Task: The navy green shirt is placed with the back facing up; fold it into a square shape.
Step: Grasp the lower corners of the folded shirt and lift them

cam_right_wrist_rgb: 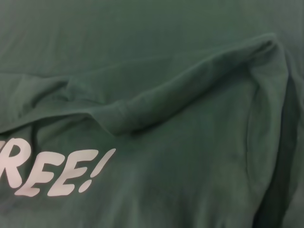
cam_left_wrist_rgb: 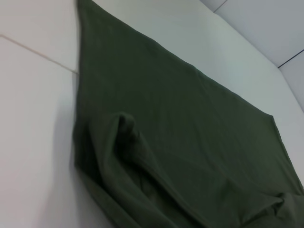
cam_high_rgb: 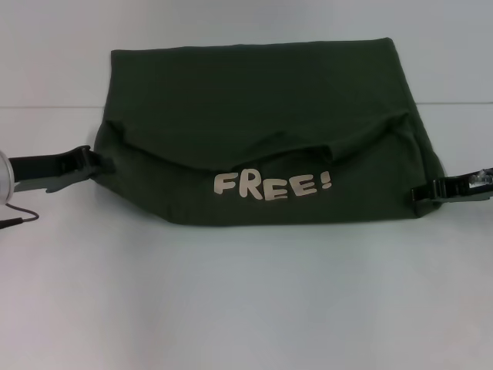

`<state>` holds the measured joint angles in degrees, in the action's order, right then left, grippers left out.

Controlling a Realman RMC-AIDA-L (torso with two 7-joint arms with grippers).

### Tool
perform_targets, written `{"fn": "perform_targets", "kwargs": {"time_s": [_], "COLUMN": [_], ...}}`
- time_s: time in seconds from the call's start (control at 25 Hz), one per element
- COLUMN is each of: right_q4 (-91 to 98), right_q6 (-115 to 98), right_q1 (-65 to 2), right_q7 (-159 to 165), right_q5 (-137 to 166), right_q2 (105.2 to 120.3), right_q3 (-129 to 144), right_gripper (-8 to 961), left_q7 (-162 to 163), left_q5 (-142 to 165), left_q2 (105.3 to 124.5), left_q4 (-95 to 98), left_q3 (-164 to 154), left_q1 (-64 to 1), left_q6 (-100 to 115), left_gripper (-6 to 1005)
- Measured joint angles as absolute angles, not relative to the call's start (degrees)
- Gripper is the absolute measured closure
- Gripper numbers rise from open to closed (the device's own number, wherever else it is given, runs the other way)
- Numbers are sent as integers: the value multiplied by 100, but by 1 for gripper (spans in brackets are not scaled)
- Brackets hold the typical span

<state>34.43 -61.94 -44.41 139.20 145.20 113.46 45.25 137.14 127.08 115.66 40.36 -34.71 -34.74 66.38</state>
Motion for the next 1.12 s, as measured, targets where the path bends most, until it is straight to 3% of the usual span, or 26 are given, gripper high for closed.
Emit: {"fn": "perform_targets", "kwargs": {"time_s": [0.48,0.72,1.12], "right_q4": [3491,3779,4478], "right_q6": [-6295,-6632,-8123], "right_q1": [-4402,-4303,-4050], "right_q7": [13969,13970,13868], "right_q5": [14483,14470,14491], "right_q2": [11291,11268,11246], "right_q3": [4463,4355,4293], "right_gripper": [848,919,918], "left_q7": [13703,13708,13720], "left_q5": [12708,12780,13490], "left_q2": [11566,11513,11429], "left_q4": [4040,4075,4629], "left_q3": [-3471,-3471,-3429], "left_q1": [-3454,-3416,-3340], "left_q6": [6629,6861,8602], "left_gripper": [986,986,986]}}
